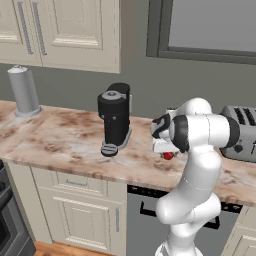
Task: Place the liquor on the top shelf of the fridge to keep it out of children's reach, and place the mango and squash on lower shelves for easy access.
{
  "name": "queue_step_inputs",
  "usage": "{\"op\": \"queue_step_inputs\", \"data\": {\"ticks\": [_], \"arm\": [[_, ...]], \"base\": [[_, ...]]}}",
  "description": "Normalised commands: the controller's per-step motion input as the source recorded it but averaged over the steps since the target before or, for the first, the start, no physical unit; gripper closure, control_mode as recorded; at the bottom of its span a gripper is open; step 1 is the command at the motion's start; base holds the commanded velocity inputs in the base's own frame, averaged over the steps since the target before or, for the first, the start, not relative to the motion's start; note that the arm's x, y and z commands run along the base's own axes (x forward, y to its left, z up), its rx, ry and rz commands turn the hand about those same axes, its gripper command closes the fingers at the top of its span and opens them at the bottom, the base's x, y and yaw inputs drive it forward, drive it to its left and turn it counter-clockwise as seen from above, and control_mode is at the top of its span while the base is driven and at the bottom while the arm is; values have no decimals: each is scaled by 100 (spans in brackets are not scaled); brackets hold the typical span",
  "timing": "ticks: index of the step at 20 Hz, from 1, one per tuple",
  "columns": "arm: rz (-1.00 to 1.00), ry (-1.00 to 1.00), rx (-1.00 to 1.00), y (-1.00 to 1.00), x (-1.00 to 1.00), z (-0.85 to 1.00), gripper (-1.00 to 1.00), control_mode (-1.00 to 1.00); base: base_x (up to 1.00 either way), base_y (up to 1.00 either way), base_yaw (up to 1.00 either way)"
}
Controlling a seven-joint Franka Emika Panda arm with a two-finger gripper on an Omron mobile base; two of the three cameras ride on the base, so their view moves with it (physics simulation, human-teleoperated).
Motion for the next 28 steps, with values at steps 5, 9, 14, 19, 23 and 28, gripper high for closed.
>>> {"op": "queue_step_inputs", "data": {"ticks": [5, 9, 14, 19, 23, 28], "arm": [[0, 13, 0, 0, -1, -22, 100, -100], [0, 2, 0, 0, -26, -17, 100, -100], [3, -23, 1, 0, -91, -6, 100, -100], [6, -29, 2, 8, -96, 39, 100, -100], [8, -21, 0, 15, -88, 96, 100, -100], [7, -25, 0, 23, -74, 100, 100, -100]], "base": [[0, 0, 0], [0, 0, 0], [0, 0, 0], [0, 0, 0], [0, 0, 0], [0, 0, 0]]}}
